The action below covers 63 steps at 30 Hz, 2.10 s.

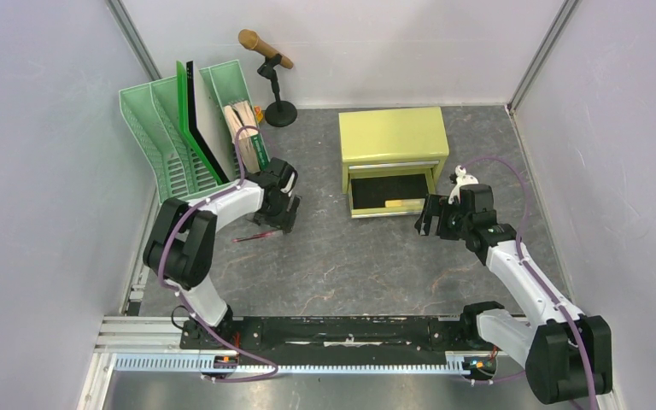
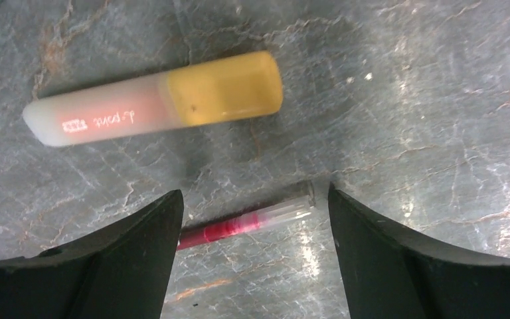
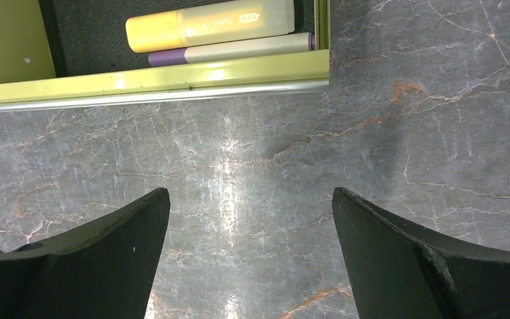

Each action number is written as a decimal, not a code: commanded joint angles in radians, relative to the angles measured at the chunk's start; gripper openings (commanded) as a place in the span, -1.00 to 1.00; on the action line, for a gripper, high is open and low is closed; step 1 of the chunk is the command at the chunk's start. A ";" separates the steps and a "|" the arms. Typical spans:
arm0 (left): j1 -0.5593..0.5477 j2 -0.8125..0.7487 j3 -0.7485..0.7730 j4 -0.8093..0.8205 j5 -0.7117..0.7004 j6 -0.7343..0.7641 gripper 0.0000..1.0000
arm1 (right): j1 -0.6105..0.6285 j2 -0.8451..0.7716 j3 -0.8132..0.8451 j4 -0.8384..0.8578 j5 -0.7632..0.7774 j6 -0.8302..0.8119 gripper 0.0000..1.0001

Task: Organize the desk
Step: Pick up the stationery from the center of the board.

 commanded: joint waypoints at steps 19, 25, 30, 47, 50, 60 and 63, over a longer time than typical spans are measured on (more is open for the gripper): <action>-0.002 -0.035 0.027 -0.010 0.035 -0.023 0.29 | -0.013 0.026 0.035 0.018 0.009 -0.011 0.96; -0.001 -0.078 0.029 -0.065 0.021 0.054 0.44 | -0.015 0.017 0.027 0.019 0.001 -0.008 0.96; 0.003 -0.033 0.013 -0.095 0.003 0.079 0.35 | -0.015 0.017 0.013 0.027 -0.018 0.003 0.96; 0.010 0.072 0.071 -0.115 0.155 0.082 -0.40 | -0.015 -0.011 0.013 0.014 -0.022 -0.008 0.96; 0.009 0.022 0.074 -0.105 0.213 0.075 -0.65 | -0.015 -0.012 0.012 0.010 -0.027 -0.011 0.96; 0.009 -0.154 0.057 -0.100 0.366 0.035 -0.96 | -0.015 -0.025 0.016 0.040 -0.127 -0.033 0.96; 0.011 -0.255 0.032 -0.061 0.481 -0.003 -0.96 | -0.015 -0.034 0.022 0.044 -0.153 -0.039 0.96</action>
